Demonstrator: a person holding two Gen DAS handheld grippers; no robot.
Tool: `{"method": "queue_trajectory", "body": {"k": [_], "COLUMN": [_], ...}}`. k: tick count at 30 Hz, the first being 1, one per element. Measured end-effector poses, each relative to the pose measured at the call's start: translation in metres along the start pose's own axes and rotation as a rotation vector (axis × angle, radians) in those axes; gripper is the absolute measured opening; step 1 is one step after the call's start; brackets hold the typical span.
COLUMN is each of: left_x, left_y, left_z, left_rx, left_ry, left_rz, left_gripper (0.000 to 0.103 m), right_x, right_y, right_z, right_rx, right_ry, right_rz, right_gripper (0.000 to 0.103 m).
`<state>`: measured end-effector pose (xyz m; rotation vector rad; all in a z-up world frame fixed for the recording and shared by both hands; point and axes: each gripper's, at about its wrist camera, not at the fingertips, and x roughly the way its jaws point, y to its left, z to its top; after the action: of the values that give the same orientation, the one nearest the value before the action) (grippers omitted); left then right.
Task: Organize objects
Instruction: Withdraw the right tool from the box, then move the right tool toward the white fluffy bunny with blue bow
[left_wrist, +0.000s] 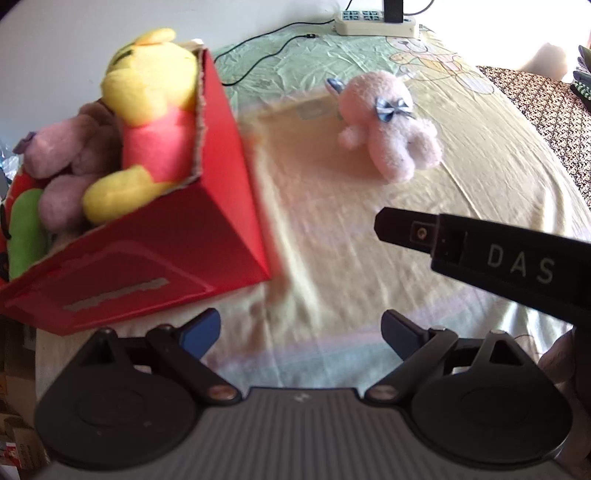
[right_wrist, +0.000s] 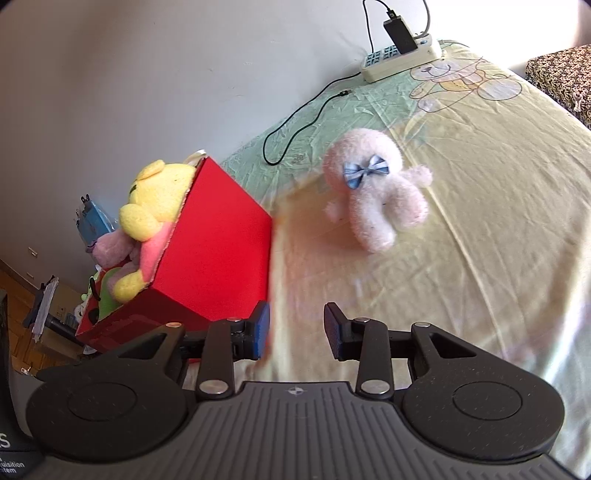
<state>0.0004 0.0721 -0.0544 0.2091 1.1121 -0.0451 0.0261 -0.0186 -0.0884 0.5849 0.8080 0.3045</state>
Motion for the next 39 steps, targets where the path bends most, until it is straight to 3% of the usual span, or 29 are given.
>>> {"method": "queue_trajectory", "body": {"k": [13, 21, 32, 39], "left_x": [0.008, 0.013, 0.048, 0.080], "left_y": [-0.056, -0.071, -0.055, -0.042], "left_z": [0.019, 0.039, 0.082, 0.096], "left_rx": [0.007, 0.023, -0.041, -0.115], "left_ry": [0.022, -0.013, -0.085, -0.046], "left_rz": [0.007, -0.016, -0.117, -0.222], "left_gripper": [0.094, 0.092, 0.072, 0.061], "right_x": [-0.019, -0.018, 0.023, 0.055], "right_y": [-0.051, -0.075, -0.098, -0.107], "right_z": [0.018, 0.035, 0.076, 0.086], "right_rx": [0.035, 0.065, 0.117, 0.141], "right_ry": [-0.003, -0.013, 0.028, 0.072], "right_rz": [-0.002, 0.010, 0.078, 0.100], "right_gripper": [0.036, 0.036, 0.036, 0.036]}}
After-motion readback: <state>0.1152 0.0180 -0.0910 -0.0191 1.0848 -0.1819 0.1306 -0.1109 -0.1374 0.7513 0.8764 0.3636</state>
